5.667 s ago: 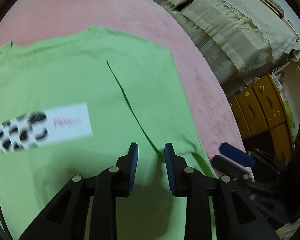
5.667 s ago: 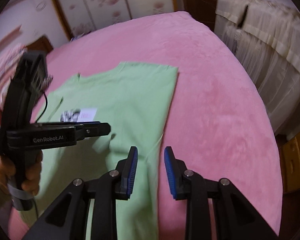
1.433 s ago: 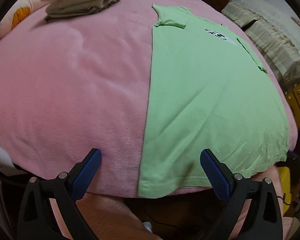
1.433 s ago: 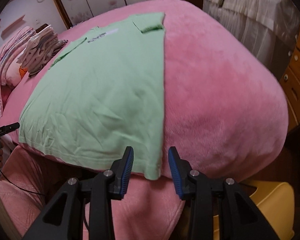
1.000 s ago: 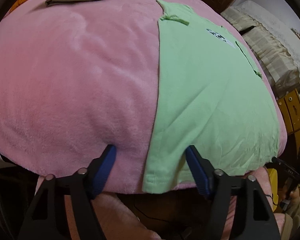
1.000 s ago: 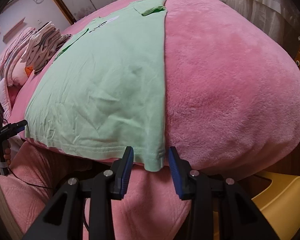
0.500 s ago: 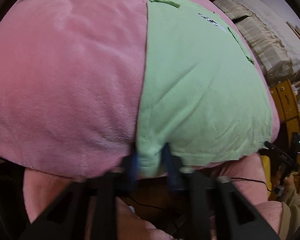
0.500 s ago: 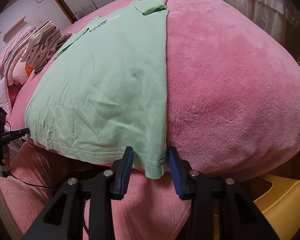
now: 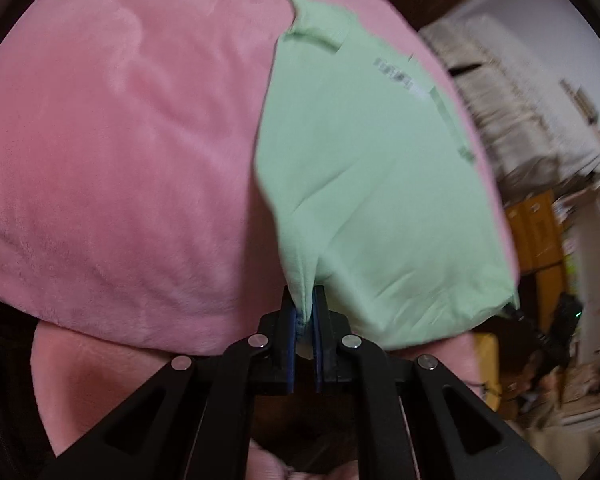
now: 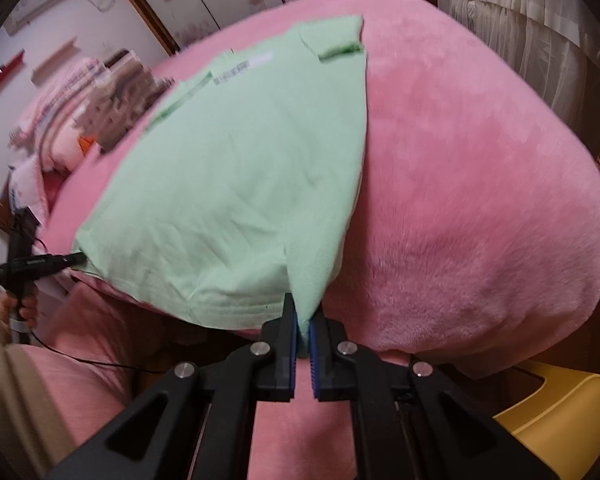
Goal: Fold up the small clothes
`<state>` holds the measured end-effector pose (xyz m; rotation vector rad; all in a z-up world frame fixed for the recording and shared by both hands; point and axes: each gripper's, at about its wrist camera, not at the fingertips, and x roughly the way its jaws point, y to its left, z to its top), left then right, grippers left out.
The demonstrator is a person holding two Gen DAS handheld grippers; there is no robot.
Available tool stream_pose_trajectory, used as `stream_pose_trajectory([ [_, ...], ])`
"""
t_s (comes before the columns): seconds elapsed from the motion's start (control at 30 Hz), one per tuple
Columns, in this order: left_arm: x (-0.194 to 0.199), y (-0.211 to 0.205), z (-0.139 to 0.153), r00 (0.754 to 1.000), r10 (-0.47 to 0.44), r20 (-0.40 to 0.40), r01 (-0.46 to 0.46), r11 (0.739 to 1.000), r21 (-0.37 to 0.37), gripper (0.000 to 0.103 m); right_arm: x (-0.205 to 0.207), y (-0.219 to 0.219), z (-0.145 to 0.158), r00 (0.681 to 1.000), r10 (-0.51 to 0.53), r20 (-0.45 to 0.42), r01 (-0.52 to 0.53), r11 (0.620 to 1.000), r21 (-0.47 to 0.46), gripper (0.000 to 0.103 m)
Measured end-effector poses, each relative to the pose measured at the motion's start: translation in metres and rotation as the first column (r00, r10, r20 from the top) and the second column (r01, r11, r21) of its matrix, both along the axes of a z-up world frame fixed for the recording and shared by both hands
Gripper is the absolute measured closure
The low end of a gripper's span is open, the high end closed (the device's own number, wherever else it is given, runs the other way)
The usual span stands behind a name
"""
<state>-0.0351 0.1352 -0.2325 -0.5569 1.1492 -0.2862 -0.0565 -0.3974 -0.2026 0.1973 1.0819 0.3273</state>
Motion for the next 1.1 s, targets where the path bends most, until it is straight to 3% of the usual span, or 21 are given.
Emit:
stream_pose_trajectory([
  [0.3, 0.026, 0.006, 0.069, 0.982, 0.092, 0.166, -0.058, 0.978, -0.201, 0.098, 0.032, -0.003, 0.077, 0.986, -0.023, 0.166, -0.003, 0.988, 0.153, 0.098],
  [0.47, 0.082, 0.015, 0.109, 0.958, 0.177, 0.226, -0.132, 0.971, -0.201, 0.098, 0.087, -0.006, 0.112, 0.97, -0.079, 0.231, 0.02, 0.969, 0.247, 0.099],
  [0.57, 0.121, 0.032, 0.119, 0.944, 0.232, 0.233, -0.189, 0.963, -0.192, 0.098, 0.131, -0.008, 0.128, 0.959, -0.119, 0.258, 0.047, 0.961, 0.271, 0.099],
  [0.67, 0.183, 0.045, 0.121, 0.929, 0.302, 0.215, -0.261, 0.945, -0.198, 0.098, 0.181, -0.014, 0.139, 0.945, -0.177, 0.275, 0.092, 0.951, 0.295, 0.099],
  [0.83, 0.274, 0.042, 0.115, 0.925, 0.319, 0.207, -0.294, 0.945, -0.145, 0.098, 0.269, -0.011, 0.127, 0.939, -0.243, 0.244, 0.171, 0.944, 0.282, 0.099],
  [0.97, 0.349, 0.037, 0.094, 0.928, 0.334, 0.166, -0.318, 0.941, -0.116, 0.098, 0.333, -0.012, 0.099, 0.934, -0.302, 0.193, 0.248, 0.933, 0.259, 0.098],
  [1.1, 0.398, 0.035, 0.068, 0.929, 0.343, 0.142, -0.332, 0.939, -0.093, 0.098, 0.383, -0.02, 0.067, 0.924, -0.362, 0.124, 0.319, 0.907, 0.274, 0.098],
])
